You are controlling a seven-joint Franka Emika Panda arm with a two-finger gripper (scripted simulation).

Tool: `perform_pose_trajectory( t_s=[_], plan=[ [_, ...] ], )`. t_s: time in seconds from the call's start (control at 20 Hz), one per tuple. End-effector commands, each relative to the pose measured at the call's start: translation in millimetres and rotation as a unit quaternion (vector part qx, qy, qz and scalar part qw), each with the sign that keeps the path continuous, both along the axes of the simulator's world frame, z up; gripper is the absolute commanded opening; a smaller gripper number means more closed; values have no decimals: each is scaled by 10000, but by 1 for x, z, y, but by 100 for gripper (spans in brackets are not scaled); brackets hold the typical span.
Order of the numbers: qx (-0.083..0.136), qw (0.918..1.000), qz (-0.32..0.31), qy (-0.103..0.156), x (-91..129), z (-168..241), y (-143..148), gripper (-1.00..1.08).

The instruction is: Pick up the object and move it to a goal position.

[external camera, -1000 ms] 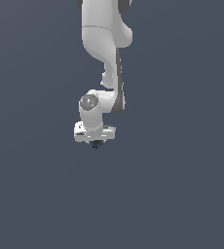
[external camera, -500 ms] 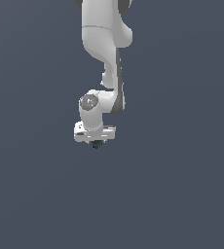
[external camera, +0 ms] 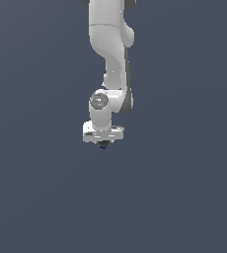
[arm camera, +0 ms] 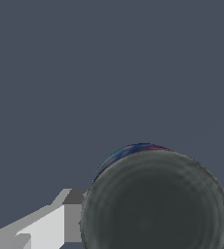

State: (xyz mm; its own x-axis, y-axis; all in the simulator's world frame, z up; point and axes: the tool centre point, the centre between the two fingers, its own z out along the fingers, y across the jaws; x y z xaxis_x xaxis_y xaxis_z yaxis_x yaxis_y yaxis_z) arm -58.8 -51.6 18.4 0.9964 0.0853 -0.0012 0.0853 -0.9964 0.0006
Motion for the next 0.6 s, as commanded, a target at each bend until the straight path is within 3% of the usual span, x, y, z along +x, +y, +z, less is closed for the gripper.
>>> perform_pose_trajectory(
  t_s=[0.0, 0.55],
  plan=[
    [2, 10000, 11, -6, -4, 3, 20, -100],
    [2, 10000, 14, -6, -35, 18, 145, -100]
  ],
)
